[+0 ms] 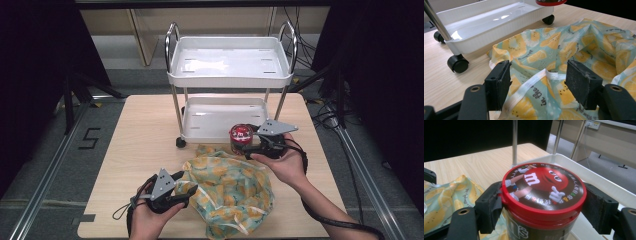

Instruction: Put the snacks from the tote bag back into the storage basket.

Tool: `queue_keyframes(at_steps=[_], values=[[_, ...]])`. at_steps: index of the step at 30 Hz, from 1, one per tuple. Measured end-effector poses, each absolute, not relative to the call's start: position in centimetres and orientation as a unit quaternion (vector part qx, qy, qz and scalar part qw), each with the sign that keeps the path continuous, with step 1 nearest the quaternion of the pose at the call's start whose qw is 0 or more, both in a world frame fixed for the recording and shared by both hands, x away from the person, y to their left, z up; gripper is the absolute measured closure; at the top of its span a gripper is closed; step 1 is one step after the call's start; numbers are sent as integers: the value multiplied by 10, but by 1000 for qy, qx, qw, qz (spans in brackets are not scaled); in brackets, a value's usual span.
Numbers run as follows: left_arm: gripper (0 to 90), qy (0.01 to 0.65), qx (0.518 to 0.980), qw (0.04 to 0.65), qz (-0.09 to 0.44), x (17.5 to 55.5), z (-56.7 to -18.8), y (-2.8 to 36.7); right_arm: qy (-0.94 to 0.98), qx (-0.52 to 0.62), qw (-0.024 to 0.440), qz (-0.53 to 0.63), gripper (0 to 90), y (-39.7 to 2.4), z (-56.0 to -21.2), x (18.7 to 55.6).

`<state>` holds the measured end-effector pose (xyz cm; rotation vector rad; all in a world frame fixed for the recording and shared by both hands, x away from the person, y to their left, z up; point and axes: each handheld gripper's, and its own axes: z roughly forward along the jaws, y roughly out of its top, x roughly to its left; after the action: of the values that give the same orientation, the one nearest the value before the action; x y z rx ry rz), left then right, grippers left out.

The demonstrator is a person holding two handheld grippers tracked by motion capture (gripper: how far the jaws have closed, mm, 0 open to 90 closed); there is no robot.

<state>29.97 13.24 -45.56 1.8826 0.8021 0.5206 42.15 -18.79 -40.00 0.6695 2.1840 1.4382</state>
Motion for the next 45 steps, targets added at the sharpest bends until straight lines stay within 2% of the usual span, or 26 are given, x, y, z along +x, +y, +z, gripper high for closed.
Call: queue_keyframes(at_steps=[21,23,29,31,39,42,43,45], values=[[362,330,773,495,219,300,-454,134,781,252,221,527,259,-185,-399,433],[362,333,773,493,220,299,-454,135,784,258,211,524,259,-185,-398,433],[362,327,778,489,220,301,-454,134,783,251,224,523,259,-183,-400,439],[362,327,778,491,217,301,-455,132,784,267,208,521,259,-181,-401,438],[362,320,779,491,223,301,-454,131,776,267,218,528,259,-181,-403,444],[362,331,773,494,219,300,-455,131,781,269,208,523,259,-181,-403,445],[362,330,774,495,219,300,-455,131,775,264,224,529,259,-181,-404,447],[361,330,775,492,220,299,-454,131,779,261,222,525,259,-181,-403,447]])
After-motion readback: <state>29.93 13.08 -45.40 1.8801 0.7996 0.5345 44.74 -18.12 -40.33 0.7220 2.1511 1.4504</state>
